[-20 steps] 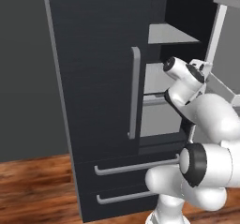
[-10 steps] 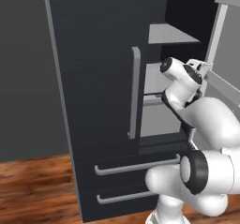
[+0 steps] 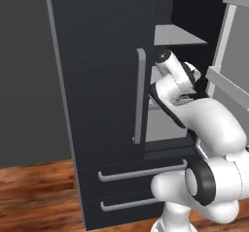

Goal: Retrieve a lemon from the fridge and place it on the cutting board with the fish.

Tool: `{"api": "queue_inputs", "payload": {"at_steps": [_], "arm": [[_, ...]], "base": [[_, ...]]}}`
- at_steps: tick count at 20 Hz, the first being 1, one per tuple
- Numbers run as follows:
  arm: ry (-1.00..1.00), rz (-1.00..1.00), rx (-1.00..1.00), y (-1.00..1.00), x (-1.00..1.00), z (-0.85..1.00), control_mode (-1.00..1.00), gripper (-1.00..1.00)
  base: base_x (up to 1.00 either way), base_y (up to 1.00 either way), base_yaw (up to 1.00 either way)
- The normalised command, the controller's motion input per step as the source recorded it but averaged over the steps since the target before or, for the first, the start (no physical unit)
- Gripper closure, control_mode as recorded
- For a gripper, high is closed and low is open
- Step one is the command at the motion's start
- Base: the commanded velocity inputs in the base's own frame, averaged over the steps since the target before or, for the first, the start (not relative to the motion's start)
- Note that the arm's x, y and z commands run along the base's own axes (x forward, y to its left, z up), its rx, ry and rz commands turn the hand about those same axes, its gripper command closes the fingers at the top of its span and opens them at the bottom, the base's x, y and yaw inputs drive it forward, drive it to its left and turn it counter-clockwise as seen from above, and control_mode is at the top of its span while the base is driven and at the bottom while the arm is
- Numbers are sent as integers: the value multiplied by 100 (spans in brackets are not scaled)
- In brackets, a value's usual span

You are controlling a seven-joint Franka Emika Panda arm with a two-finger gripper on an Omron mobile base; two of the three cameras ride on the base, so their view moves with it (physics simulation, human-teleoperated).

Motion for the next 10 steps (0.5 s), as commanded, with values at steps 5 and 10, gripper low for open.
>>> {"api": "queue_inputs", "payload": {"at_steps": [5,10], "arm": [[-23,-13,75,71,40,-5,-100,-100],[-33,-27,47,97,23,1,-100,-100]], "base": [[0,0,0],[0,0,0]]}}
